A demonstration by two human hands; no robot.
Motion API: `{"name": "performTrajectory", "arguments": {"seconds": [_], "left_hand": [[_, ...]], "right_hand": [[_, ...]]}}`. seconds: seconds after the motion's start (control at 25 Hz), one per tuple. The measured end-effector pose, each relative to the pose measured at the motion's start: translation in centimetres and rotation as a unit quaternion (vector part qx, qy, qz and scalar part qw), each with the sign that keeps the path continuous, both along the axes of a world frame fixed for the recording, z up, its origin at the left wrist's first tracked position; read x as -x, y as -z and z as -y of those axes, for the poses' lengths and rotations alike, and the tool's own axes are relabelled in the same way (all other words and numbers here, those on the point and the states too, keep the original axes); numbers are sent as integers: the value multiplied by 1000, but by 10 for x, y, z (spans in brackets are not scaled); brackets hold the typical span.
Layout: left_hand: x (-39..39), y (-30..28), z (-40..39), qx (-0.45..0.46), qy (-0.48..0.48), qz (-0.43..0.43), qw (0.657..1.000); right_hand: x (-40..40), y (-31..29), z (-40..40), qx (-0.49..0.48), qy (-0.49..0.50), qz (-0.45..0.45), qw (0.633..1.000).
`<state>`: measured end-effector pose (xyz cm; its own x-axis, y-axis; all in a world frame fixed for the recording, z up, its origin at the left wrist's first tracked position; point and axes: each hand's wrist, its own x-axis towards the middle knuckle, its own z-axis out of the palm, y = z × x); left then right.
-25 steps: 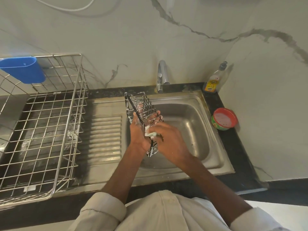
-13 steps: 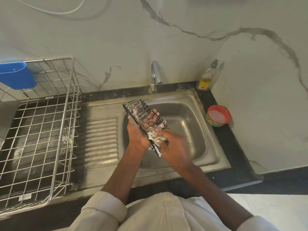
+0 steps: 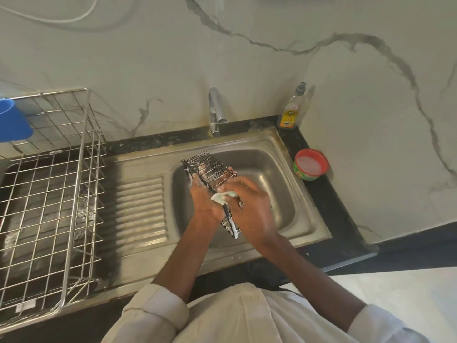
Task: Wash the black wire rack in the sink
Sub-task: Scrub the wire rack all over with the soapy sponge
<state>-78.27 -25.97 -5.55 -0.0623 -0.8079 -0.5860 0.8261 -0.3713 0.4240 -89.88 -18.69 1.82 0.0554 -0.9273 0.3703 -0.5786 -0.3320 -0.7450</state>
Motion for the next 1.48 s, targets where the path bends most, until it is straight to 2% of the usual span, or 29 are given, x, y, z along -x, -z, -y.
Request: {"name": "performTrajectory", "arguments": {"seconds": [0.08, 0.2, 0.24, 0.28, 0.4, 0.44, 0.6, 0.72, 0.84, 0.92, 1.08, 1.16, 1.32, 1.48], "left_hand": [[1, -1, 0, 14, -5, 23, 1000], [7, -5, -5, 14, -1, 40, 999], [8, -3, -5, 10, -5, 39, 999], [9, -6, -6, 13, -7, 29, 999], [5, 3, -1, 3, -1, -7, 1000], [5, 3, -1, 0, 3, -8, 1000], [5, -1, -3, 19, 19, 35, 999], [4, -1, -5, 43, 21, 22, 999], [-2, 2, -4, 70, -11, -46, 996], [-4, 2, -3, 85, -13, -67, 994], [-5, -3, -7, 89, -28, -65, 994], [-7, -3, -10, 84, -22, -55, 995], [-11, -3, -19, 80, 46, 36, 995], [-6, -14, -30, 88, 82, 133, 984]], "right_hand": [[17, 8, -4, -6, 8, -36, 999], [40, 5, 20, -78, 161, -79, 981], [39, 3, 23, -83, 178, -86, 977], [33, 2, 22, -69, 154, -81, 982], [14, 5, -2, -17, -29, -50, 998], [17, 7, -4, -17, -41, -48, 998], [37, 7, 17, -101, 149, -69, 981], [33, 15, 7, -177, 155, -43, 971], [44, 21, 4, -258, 205, -40, 943], [44, 17, 9, -269, 196, -43, 942], [19, 5, 8, -172, 84, -78, 978], [23, 4, 5, -177, 54, -50, 981], [36, -9, 33, -213, 135, 14, 968], [18, -6, 95, -321, 123, 98, 934]]}}
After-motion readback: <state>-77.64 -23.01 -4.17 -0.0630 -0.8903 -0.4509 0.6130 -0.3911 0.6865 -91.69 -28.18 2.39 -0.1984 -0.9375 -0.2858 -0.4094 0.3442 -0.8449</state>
